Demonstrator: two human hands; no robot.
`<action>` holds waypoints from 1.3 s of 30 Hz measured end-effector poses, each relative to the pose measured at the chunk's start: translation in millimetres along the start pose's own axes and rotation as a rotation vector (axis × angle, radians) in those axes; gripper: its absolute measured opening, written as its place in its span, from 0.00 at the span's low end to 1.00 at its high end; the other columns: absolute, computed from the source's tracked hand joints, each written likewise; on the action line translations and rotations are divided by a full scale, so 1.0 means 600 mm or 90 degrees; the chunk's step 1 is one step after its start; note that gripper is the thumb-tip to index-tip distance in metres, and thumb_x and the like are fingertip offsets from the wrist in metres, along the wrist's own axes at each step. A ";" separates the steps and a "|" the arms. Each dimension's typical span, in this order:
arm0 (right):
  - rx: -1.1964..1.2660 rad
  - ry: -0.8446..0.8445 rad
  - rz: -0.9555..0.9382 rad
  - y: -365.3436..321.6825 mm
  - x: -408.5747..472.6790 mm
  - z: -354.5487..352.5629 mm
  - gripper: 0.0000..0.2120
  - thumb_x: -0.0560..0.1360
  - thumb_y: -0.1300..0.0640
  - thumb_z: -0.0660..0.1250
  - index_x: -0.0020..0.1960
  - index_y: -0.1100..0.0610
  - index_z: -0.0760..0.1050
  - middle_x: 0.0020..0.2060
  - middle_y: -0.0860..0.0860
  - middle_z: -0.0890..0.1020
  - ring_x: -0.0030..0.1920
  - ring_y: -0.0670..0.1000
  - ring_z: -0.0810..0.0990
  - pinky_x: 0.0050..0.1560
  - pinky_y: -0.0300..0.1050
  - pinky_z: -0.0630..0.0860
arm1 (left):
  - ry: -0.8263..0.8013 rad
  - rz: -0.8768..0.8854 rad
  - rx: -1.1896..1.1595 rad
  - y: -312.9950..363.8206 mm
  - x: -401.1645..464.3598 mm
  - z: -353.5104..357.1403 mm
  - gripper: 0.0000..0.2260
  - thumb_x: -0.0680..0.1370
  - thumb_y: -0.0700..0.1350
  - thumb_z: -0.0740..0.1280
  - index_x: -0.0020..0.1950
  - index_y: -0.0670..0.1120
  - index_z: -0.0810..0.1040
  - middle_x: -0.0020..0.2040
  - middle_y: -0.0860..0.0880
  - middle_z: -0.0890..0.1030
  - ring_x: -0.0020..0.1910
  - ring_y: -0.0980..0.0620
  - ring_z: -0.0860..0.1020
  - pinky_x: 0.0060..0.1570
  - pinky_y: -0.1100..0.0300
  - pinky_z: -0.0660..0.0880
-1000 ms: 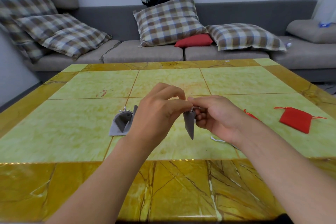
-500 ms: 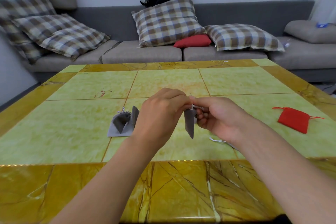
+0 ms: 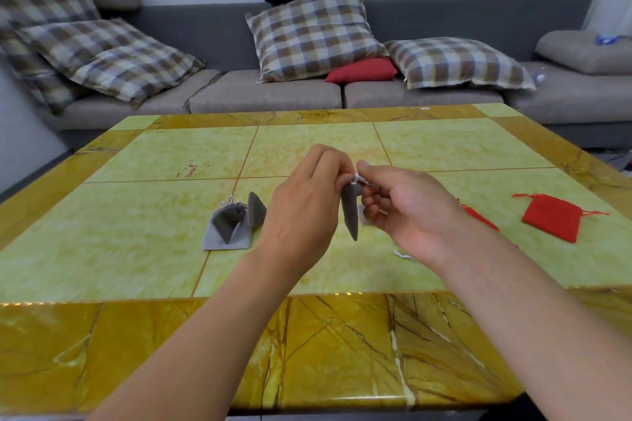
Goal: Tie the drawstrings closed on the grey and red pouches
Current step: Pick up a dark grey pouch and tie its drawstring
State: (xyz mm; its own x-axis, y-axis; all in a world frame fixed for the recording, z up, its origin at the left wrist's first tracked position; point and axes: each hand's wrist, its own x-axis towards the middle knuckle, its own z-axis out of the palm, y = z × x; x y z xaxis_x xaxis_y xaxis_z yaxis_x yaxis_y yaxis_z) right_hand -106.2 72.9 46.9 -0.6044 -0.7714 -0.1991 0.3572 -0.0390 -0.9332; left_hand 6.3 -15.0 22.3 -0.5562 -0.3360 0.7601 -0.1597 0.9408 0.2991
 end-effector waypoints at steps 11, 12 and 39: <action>-0.100 0.067 -0.170 0.009 -0.004 0.012 0.12 0.78 0.59 0.68 0.37 0.59 0.79 0.25 0.43 0.76 0.32 0.46 0.70 0.32 0.36 0.69 | 0.064 -0.329 -0.328 0.032 0.002 0.001 0.08 0.84 0.40 0.59 0.47 0.44 0.74 0.39 0.54 0.75 0.34 0.66 0.75 0.32 0.74 0.69; -0.098 0.068 -0.170 0.010 -0.004 0.011 0.12 0.78 0.59 0.68 0.37 0.58 0.79 0.25 0.43 0.76 0.32 0.46 0.70 0.31 0.36 0.69 | 0.067 -0.329 -0.325 0.030 0.002 0.003 0.08 0.84 0.41 0.59 0.47 0.46 0.74 0.39 0.54 0.76 0.33 0.65 0.74 0.32 0.72 0.69; -0.749 0.093 -0.208 0.021 0.096 -0.122 0.10 0.76 0.48 0.70 0.51 0.54 0.83 0.48 0.51 0.84 0.49 0.53 0.81 0.47 0.45 0.73 | -0.150 -0.377 0.174 -0.111 -0.007 -0.040 0.06 0.80 0.40 0.64 0.46 0.46 0.80 0.41 0.47 0.82 0.39 0.45 0.79 0.38 0.53 0.77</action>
State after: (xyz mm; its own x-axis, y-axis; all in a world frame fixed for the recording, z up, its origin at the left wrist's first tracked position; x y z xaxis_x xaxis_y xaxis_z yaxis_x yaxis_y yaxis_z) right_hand -188.9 74.6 1.7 -0.6459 -0.7516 0.1335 -0.6396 0.4375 -0.6321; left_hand 38.7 -77.3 13.0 -0.4696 -0.8069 0.3582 -0.6734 0.5898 0.4457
